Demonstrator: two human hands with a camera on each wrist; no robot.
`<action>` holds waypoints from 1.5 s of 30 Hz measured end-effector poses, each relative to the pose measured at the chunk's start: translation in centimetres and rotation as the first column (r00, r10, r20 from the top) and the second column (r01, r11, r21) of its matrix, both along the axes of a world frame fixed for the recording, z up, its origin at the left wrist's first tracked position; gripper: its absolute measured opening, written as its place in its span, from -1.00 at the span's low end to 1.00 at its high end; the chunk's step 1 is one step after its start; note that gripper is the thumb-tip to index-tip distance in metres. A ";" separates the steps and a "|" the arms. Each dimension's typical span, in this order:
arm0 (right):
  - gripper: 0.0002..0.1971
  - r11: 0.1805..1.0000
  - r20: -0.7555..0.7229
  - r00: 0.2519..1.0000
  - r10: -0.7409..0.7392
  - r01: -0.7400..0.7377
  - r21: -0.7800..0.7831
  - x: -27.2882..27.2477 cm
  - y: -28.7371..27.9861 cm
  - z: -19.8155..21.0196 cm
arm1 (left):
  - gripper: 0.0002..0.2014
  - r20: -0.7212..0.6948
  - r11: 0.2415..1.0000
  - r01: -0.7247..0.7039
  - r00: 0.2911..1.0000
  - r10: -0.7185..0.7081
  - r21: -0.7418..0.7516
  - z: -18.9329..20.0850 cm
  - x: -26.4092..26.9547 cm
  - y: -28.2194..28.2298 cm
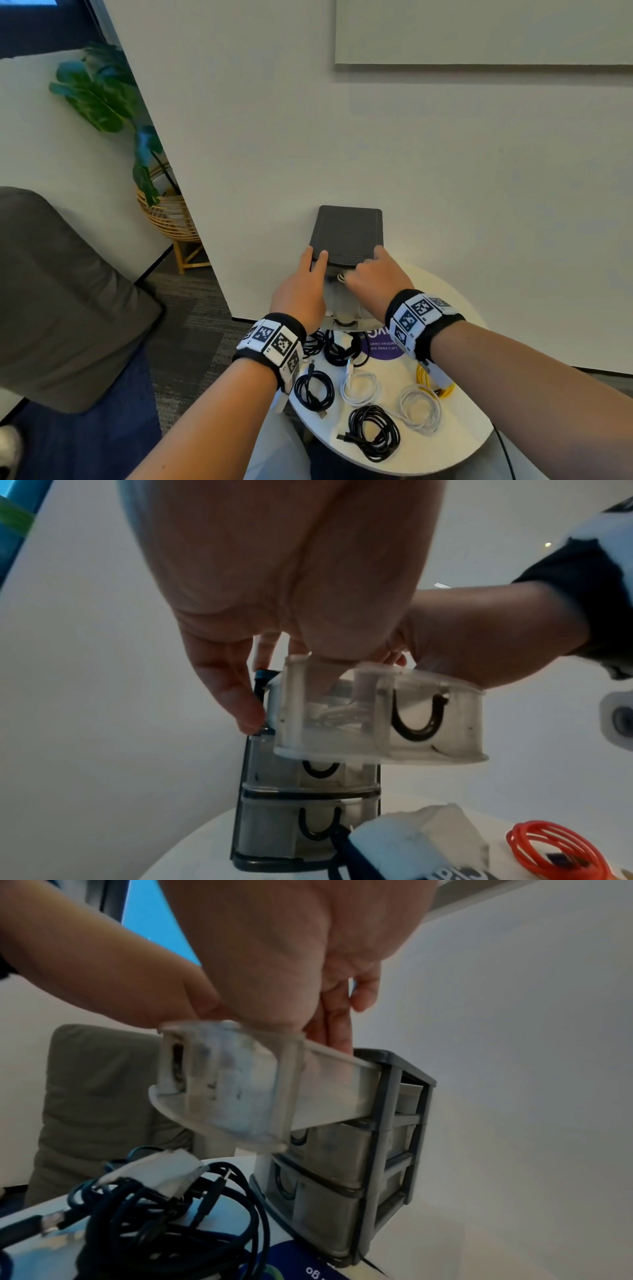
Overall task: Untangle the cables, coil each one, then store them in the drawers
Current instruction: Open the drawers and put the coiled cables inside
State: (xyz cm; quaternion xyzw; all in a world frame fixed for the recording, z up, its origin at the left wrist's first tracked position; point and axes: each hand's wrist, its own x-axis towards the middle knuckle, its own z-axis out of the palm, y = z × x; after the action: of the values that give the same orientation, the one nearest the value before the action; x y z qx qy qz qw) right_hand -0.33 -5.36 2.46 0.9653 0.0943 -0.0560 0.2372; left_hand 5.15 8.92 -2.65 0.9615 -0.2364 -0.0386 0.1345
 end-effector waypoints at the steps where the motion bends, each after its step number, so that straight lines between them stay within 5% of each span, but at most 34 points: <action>1: -0.88 1.000 0.010 1.000 -0.016 0.016 0.009 0.2 0.1 0.1 | -0.09 0.001 1.000 -0.001 1.000 0.001 0.002 0.1 -0.1 -0.1; 11: -0.87 0.987 0.151 0.982 -0.110 0.090 0.130 1.2 -0.3 -0.9 | -0.08 0.005 1.000 0.013 1.000 -0.013 0.023 0.1 -0.1 0.3; 15: -0.82 0.970 0.158 0.986 -0.047 0.007 0.242 1.3 -1.5 -1.7 | -0.10 0.011 1.000 0.015 1.000 -0.015 0.017 -0.1 0.0 0.4; 19: -0.65 0.717 0.237 0.952 -0.195 -0.027 0.696 -0.4 -5.7 -2.1 | -0.10 0.007 1.000 0.018 1.000 -0.018 -0.001 -0.1 0.2 0.5; 22: -0.73 0.620 0.233 0.874 -0.427 0.096 0.778 -1.7 -11.1 -3.4 | -0.10 0.007 1.000 0.021 1.000 -0.021 -0.003 -0.4 0.3 0.5; 26: -0.72 0.552 -0.193 0.729 -0.656 0.639 0.536 -4.2 -17.0 -6.5 | -0.11 0.027 1.000 0.019 0.999 -0.020 0.011 -0.7 0.4 0.6; 29: -0.57 0.526 -0.408 0.629 -0.662 0.777 0.345 -5.9 -18.2 -8.6 | -0.10 0.025 1.000 0.016 1.000 -0.016 0.017 -0.8 0.6 0.4; 41: -0.81 0.396 -0.364 0.619 -0.696 0.754 0.524 -4.1 -17.8 -11.3 | -0.16 -0.007 1.000 0.017 1.000 -0.017 -0.007 -0.8 0.6 0.6; 45: -0.93 0.149 -0.343 0.664 -0.665 0.568 0.809 -4.0 -17.0 -7.3 | -0.28 -0.015 0.996 0.039 0.999 -0.040 -0.081 -1.3 0.9 1.1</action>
State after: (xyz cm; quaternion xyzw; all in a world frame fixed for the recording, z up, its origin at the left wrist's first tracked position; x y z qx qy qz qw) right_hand -4.29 -22.32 -4.88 0.8921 -0.3046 -0.0452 -0.3305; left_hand 6.02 10.03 -3.94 0.9501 -0.2556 -0.0397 0.1745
